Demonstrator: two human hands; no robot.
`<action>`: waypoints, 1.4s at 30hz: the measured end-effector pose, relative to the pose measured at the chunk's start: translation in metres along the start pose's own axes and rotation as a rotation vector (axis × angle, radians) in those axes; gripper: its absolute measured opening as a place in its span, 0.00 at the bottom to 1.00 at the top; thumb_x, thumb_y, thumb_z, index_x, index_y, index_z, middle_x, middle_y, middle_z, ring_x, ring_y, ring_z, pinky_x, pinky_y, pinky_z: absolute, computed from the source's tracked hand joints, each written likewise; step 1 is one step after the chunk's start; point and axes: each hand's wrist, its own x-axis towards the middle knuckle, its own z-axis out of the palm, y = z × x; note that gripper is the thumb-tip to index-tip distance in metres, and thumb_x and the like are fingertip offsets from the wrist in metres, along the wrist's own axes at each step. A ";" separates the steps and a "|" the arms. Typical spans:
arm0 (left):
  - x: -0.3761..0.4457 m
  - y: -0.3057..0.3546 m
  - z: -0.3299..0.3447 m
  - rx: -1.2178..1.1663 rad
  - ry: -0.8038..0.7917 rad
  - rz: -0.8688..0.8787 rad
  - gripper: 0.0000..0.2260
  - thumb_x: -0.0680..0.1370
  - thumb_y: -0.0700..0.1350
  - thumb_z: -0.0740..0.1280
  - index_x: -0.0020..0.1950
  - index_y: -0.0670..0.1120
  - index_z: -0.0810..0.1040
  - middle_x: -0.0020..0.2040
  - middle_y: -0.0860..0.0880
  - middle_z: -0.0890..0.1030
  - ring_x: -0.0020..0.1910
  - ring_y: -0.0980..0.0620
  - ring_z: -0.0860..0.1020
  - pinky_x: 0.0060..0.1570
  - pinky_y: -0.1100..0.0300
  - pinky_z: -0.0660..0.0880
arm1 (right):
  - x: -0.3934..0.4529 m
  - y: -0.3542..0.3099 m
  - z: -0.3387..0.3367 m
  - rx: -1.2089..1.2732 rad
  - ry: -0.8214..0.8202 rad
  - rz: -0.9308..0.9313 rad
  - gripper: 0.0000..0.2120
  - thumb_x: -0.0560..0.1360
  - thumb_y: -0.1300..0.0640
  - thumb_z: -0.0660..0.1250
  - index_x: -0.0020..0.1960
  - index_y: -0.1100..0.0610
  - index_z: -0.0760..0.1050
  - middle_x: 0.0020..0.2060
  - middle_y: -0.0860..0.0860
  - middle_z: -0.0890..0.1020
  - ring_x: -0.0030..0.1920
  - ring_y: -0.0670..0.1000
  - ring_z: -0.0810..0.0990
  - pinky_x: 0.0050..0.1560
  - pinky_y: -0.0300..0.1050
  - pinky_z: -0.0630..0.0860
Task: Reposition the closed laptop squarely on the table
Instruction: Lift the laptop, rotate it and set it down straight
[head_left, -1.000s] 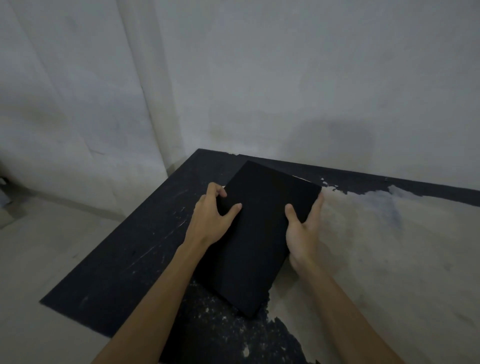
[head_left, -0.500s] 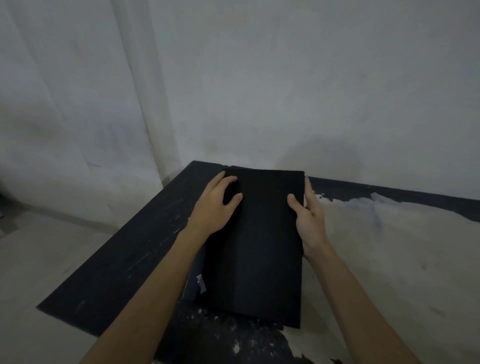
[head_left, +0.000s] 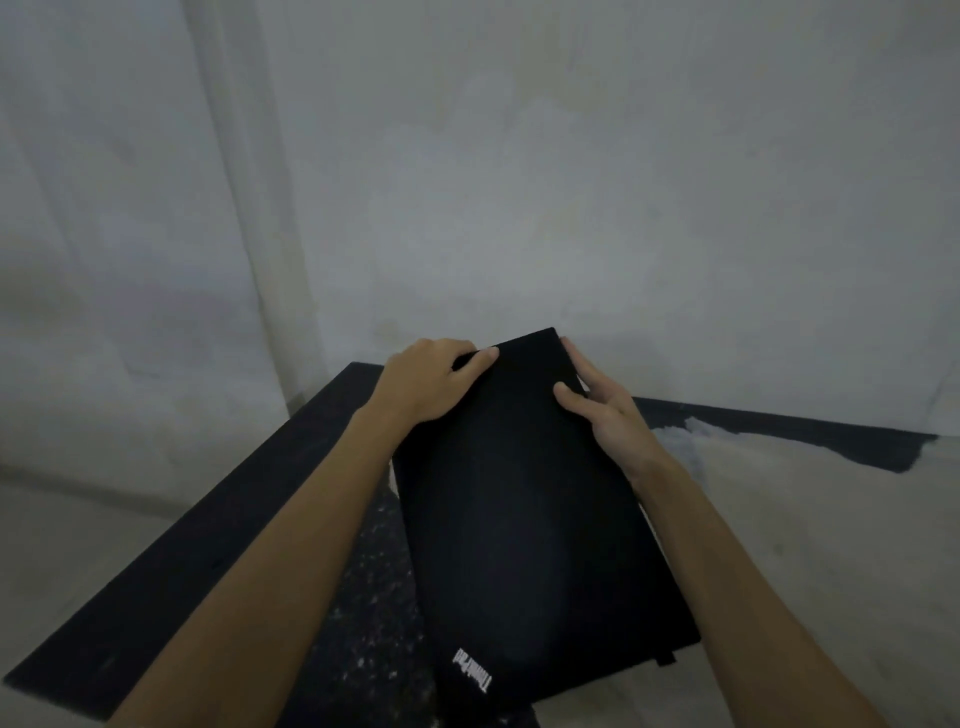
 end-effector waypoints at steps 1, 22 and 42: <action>0.004 0.004 -0.003 -0.003 -0.012 -0.002 0.27 0.81 0.68 0.52 0.44 0.52 0.83 0.38 0.52 0.83 0.38 0.51 0.81 0.36 0.54 0.74 | 0.000 -0.007 -0.001 -0.018 -0.016 -0.004 0.28 0.81 0.58 0.68 0.77 0.39 0.68 0.62 0.37 0.83 0.60 0.45 0.84 0.51 0.41 0.82; -0.002 -0.007 -0.005 -0.664 0.210 -0.457 0.33 0.70 0.79 0.60 0.30 0.48 0.66 0.27 0.50 0.70 0.27 0.50 0.71 0.35 0.53 0.66 | 0.008 -0.094 -0.014 -0.927 0.092 -0.174 0.17 0.77 0.43 0.70 0.64 0.44 0.81 0.42 0.45 0.87 0.45 0.46 0.85 0.51 0.47 0.79; -0.035 0.006 0.026 -1.265 0.594 -0.803 0.23 0.78 0.68 0.63 0.39 0.49 0.77 0.43 0.52 0.80 0.43 0.53 0.77 0.40 0.58 0.72 | -0.019 -0.029 -0.055 -0.631 0.562 -0.359 0.40 0.75 0.32 0.65 0.81 0.42 0.53 0.44 0.39 0.81 0.42 0.44 0.84 0.45 0.40 0.82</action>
